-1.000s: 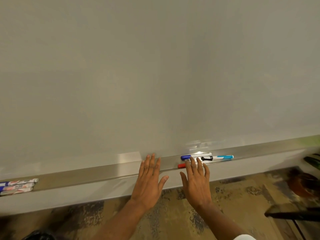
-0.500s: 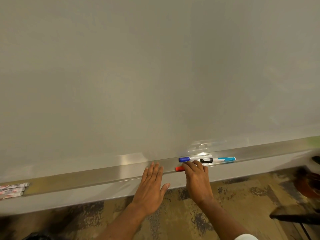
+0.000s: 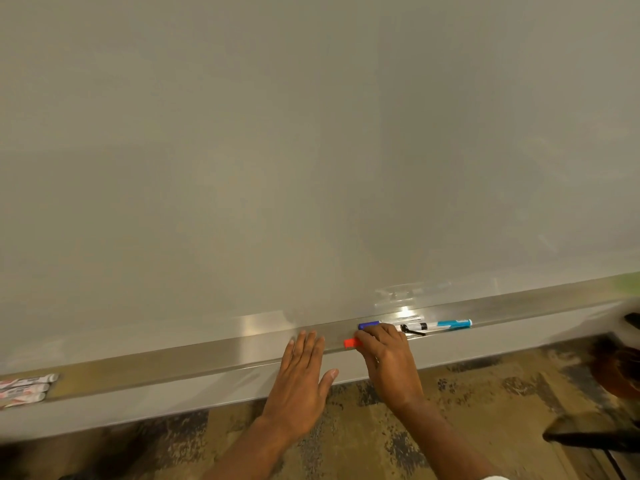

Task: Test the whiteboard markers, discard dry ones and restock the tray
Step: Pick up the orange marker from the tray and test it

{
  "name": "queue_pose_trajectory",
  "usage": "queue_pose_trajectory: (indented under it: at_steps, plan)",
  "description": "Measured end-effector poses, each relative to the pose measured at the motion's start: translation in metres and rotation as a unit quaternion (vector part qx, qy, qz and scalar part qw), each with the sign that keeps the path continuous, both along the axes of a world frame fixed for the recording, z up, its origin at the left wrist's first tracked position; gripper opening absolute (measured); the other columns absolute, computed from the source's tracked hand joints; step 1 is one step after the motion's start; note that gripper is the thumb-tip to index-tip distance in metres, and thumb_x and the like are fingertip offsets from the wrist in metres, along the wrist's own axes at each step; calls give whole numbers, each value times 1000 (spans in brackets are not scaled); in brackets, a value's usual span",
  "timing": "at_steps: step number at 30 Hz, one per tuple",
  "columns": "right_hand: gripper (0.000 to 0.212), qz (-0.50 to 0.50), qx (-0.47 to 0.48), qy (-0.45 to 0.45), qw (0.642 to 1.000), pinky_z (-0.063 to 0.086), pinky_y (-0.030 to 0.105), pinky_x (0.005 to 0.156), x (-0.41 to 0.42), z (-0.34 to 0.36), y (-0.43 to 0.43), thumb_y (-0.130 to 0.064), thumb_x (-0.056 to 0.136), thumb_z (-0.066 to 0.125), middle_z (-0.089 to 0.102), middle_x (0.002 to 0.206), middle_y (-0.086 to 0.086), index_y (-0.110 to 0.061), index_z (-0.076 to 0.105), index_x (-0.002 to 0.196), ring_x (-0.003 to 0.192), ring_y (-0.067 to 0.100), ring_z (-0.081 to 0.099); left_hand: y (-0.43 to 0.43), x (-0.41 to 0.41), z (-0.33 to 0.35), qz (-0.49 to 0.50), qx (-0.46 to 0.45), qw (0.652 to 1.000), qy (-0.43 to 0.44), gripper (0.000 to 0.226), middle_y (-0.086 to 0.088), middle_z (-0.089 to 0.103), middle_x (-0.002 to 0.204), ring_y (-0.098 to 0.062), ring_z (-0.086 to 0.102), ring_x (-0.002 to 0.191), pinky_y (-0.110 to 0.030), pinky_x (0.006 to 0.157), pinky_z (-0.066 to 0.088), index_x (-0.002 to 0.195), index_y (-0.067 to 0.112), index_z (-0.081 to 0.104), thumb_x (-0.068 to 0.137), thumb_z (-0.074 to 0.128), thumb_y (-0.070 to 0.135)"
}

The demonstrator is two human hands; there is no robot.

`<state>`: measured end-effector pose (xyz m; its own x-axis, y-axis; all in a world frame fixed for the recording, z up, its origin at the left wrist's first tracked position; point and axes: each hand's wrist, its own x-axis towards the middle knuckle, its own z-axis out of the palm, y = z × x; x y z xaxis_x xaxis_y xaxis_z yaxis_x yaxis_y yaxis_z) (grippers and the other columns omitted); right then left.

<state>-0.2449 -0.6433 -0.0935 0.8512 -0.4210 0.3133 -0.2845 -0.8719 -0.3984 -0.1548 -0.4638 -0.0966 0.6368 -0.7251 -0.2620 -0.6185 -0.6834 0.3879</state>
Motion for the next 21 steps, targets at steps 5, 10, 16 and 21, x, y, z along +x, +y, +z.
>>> queue_pose_trajectory:
  at_steps: [5, 10, 16, 21]
  plan:
    - [22, 1, 24, -63, 998, 50, 32, 84, 10, 20, 22, -23, 89, 69, 68, 106, -5, -20, 71, 111, 101, 15, 55, 0, 0, 34, 43, -119, 992, -4, 62, 24, -10, 164, 4, -19, 151, -13, 118, -14, 159, 38, 2, 103, 18, 60]
    - [25, 6, 86, -108, 990, 48, 30, 89, 19, 52, 48, -27, 92, 64, 66, 110, -10, -24, 69, 116, 106, 8, 53, 6, 3, 76, 107, -240, 963, 66, 54, 29, 19, 159, 8, 9, 151, -6, 115, 10, 155, 38, 33, 104, 39, 53]
    - [32, 38, 289, -153, 944, 48, 20, 92, 35, 124, 85, -36, 94, 60, 64, 110, -25, -36, 63, 126, 111, 8, 56, 22, 15, 149, 199, -413, 845, 274, 31, 20, 68, 129, 2, 60, 125, -10, 100, 45, 131, 38, 61, 101, 57, 32]
    - [30, 82, 439, -188, 875, 53, 27, 86, 48, 203, 120, -22, 94, 64, 72, 105, -13, -31, 67, 124, 100, 14, 65, 52, 32, 223, 190, -462, 791, 353, 32, 2, 72, 127, -15, 64, 124, -34, 110, 45, 130, 22, 70, 100, 60, 31]
